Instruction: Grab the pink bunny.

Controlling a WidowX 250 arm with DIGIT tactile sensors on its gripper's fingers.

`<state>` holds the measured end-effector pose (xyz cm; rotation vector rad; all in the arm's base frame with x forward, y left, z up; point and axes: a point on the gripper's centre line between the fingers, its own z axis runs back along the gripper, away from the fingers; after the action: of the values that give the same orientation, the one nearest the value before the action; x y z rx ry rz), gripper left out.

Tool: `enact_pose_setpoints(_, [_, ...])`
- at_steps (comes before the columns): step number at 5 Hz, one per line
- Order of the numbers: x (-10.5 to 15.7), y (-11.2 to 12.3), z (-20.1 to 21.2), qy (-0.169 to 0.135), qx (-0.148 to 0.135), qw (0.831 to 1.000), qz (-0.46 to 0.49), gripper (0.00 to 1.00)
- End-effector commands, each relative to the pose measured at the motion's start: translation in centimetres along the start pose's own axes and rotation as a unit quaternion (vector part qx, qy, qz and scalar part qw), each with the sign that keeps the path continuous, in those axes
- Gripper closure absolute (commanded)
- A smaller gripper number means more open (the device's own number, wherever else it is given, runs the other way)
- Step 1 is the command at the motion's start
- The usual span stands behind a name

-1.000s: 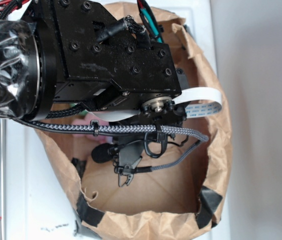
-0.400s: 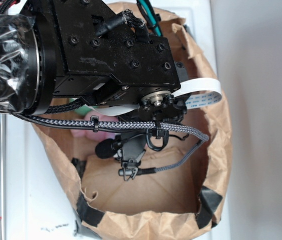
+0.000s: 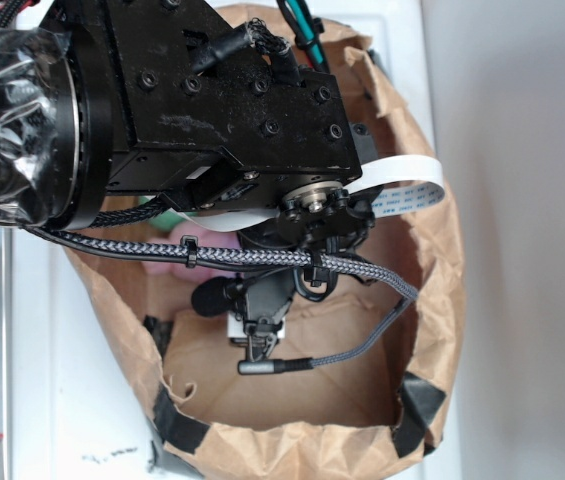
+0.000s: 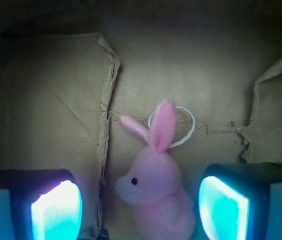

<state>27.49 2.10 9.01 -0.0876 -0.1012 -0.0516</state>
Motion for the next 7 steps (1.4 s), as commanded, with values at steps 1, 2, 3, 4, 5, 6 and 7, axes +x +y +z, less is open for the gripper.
enact_pose_setpoints(1, [0.84,0.34,1.66,-0.034,-0.004,0.999,0.001,1.00])
enact_pose_setpoints(2, [0.96,0.39,1.72,-0.034,-0.005,0.999,0.003,1.00])
enact_pose_setpoints(3, [1.00,0.45,1.67,-0.034,-0.006,0.999,0.004,1.00])
enact_pose_setpoints(4, [1.02,0.44,1.64,-0.033,-0.006,0.999,0.005,1.00])
enact_pose_setpoints(5, [1.03,0.46,1.61,-0.031,-0.009,0.999,0.008,1.00])
enact_pose_setpoints(6, [0.96,0.45,1.65,-0.030,-0.011,0.999,0.010,1.00])
enact_pose_setpoints(7, [0.90,0.30,1.72,-0.039,0.003,0.999,-0.004,1.00])
